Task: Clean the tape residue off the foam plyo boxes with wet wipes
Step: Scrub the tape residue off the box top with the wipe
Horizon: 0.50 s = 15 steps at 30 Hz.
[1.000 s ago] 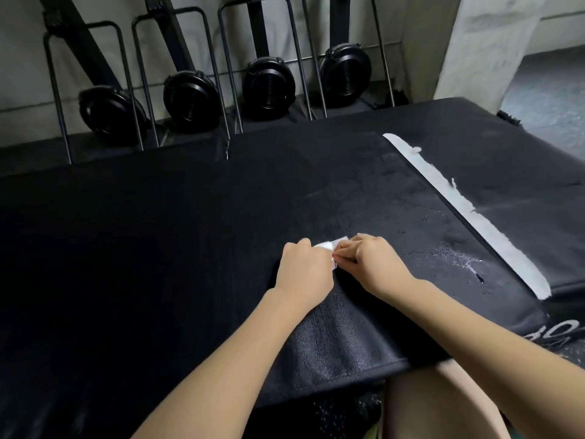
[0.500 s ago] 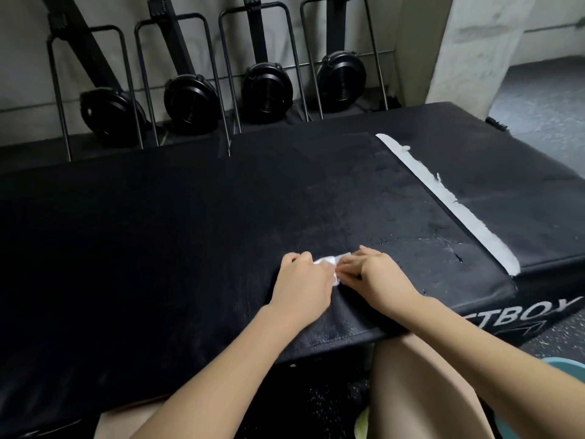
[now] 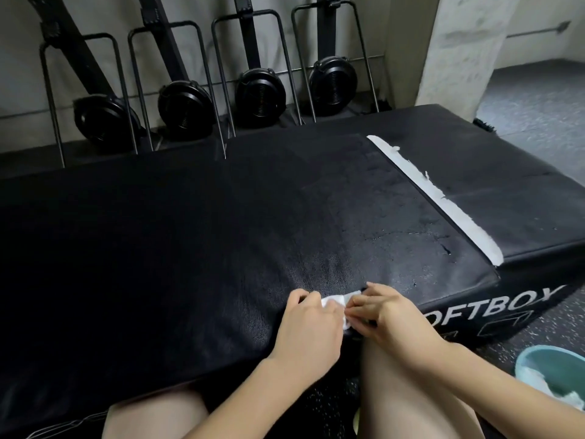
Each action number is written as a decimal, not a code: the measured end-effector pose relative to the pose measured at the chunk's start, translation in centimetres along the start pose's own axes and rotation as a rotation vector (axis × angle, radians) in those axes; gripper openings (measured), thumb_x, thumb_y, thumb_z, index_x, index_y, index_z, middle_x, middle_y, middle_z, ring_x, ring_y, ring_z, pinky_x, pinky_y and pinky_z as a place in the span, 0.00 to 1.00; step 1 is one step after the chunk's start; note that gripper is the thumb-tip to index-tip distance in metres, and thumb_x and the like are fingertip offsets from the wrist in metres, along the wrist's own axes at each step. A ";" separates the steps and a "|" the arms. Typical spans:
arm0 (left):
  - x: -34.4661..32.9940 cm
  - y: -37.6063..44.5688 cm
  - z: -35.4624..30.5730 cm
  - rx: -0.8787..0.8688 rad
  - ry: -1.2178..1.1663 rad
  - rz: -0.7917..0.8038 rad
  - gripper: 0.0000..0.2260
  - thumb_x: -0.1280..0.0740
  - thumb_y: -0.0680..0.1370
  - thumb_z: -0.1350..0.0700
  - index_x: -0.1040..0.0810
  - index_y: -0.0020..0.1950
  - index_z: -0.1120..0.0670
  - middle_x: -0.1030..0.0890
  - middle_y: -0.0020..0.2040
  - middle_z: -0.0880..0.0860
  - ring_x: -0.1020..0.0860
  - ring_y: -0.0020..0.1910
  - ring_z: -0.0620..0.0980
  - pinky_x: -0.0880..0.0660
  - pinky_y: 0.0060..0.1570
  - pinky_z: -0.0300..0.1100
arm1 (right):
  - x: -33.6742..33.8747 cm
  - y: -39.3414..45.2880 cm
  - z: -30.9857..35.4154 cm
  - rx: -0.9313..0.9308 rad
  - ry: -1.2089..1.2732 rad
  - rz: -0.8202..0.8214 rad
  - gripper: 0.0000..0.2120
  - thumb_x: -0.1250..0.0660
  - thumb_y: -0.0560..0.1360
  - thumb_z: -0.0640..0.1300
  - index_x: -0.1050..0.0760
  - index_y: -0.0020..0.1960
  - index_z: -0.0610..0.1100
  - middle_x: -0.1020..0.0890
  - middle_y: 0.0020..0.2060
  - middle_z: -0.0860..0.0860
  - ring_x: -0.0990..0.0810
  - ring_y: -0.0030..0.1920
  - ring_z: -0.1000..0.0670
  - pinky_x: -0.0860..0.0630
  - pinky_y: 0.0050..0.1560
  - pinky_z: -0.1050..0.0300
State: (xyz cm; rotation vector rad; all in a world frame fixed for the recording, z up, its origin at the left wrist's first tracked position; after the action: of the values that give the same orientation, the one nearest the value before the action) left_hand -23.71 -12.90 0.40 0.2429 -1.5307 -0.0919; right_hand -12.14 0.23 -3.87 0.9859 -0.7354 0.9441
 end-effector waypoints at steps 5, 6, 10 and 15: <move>-0.6 2.4 1.4 0.120 0.029 -0.047 0.11 0.41 0.73 0.51 0.20 0.36 0.51 0.29 0.26 0.48 0.29 0.32 0.51 0.33 0.36 0.44 | 0.5 2.8 -0.8 -0.082 0.028 -0.117 0.08 0.31 0.76 0.46 0.16 0.40 0.49 0.17 0.39 0.58 0.26 0.37 0.52 0.27 0.47 0.60; -0.7 2.4 1.4 0.133 0.015 -0.056 0.12 0.41 0.74 0.51 0.20 0.36 0.51 0.29 0.26 0.48 0.29 0.32 0.51 0.34 0.36 0.45 | 0.6 2.7 -0.6 -0.103 0.023 -0.116 0.07 0.30 0.76 0.46 0.16 0.40 0.48 0.17 0.39 0.58 0.25 0.37 0.52 0.26 0.45 0.59; -0.7 -0.2 -0.1 0.078 -0.062 -0.152 0.13 0.43 0.74 0.52 0.21 0.35 0.51 0.29 0.28 0.47 0.29 0.32 0.51 0.28 0.35 0.45 | 1.2 0.2 1.3 -0.054 0.041 -0.049 0.07 0.28 0.75 0.48 0.16 0.39 0.48 0.16 0.39 0.59 0.26 0.36 0.55 0.31 0.48 0.67; -2.2 -3.9 -0.4 0.028 -0.146 -0.183 0.08 0.34 0.77 0.53 0.22 0.38 0.48 0.25 0.34 0.44 0.31 0.38 0.47 0.32 0.46 0.46 | -0.3 -2.5 2.7 0.061 0.034 -0.125 0.12 0.30 0.77 0.54 0.17 0.41 0.48 0.17 0.42 0.58 0.21 0.39 0.52 0.27 0.53 0.57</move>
State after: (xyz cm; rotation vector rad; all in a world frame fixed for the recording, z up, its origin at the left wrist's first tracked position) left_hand -23.05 -16.19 -2.55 0.4064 -1.6532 -0.2376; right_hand -10.31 -2.94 -3.98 1.0546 -0.6126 0.8765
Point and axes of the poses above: each hand's wrist, its own y-axis towards the middle knuckle, its own x-axis out of the back of the hand, z = x × y, the point moved 2 cm from there along y, towards the middle knuckle
